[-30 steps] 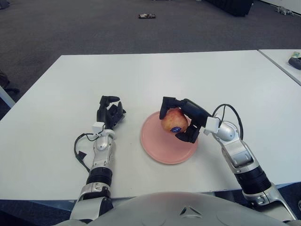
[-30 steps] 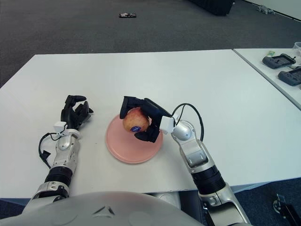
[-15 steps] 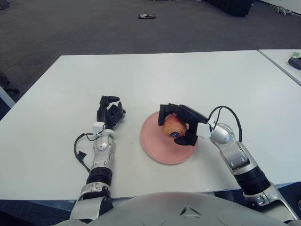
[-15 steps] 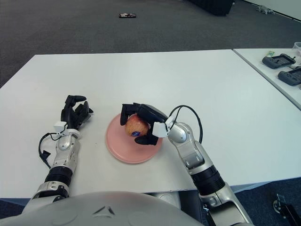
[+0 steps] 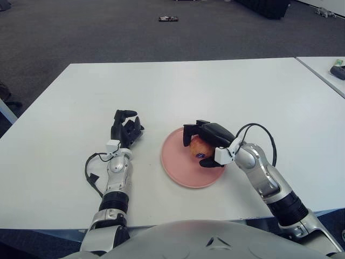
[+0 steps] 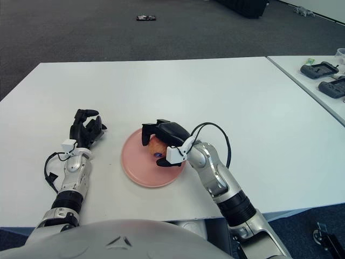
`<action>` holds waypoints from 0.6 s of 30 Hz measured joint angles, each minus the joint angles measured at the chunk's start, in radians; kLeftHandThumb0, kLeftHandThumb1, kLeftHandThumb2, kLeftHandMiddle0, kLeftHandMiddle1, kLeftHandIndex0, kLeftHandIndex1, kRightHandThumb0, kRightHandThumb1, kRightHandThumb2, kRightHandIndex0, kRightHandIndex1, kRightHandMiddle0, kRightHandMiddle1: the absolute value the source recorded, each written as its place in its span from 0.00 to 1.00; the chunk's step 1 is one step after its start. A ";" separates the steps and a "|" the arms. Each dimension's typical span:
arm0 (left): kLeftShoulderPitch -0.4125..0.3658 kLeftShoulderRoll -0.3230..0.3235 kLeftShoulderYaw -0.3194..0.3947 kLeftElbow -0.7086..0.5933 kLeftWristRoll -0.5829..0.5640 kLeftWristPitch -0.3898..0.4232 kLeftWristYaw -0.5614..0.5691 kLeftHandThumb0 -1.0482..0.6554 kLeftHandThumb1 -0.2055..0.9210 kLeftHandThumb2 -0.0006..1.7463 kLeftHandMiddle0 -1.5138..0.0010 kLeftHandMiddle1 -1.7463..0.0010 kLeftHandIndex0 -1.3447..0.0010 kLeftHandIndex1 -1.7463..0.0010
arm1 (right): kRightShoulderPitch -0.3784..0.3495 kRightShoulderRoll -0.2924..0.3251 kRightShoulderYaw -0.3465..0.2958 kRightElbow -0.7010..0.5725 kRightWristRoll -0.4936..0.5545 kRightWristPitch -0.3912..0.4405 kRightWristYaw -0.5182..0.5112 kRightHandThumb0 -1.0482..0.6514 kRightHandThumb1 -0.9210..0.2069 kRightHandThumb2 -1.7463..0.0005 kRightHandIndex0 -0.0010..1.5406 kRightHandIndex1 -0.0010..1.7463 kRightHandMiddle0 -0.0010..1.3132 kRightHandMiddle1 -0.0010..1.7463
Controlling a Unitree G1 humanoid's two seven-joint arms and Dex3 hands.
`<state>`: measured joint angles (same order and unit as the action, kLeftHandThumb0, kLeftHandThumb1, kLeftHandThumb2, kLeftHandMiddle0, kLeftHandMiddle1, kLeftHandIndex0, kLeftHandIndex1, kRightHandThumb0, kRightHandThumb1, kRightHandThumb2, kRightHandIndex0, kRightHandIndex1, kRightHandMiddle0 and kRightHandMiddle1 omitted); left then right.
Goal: Put the apple into the plate.
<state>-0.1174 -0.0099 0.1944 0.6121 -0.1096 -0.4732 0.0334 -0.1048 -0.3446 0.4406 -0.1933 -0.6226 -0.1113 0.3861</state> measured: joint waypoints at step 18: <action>-0.001 0.001 0.000 0.003 0.001 0.004 0.001 0.40 0.84 0.45 0.52 0.00 0.77 0.00 | -0.004 -0.036 0.017 -0.002 -0.074 -0.079 -0.045 0.16 0.23 0.68 0.00 0.00 0.00 0.01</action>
<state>-0.1182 -0.0091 0.1944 0.6149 -0.1091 -0.4694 0.0341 -0.1085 -0.3806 0.4579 -0.1950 -0.6971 -0.1899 0.3414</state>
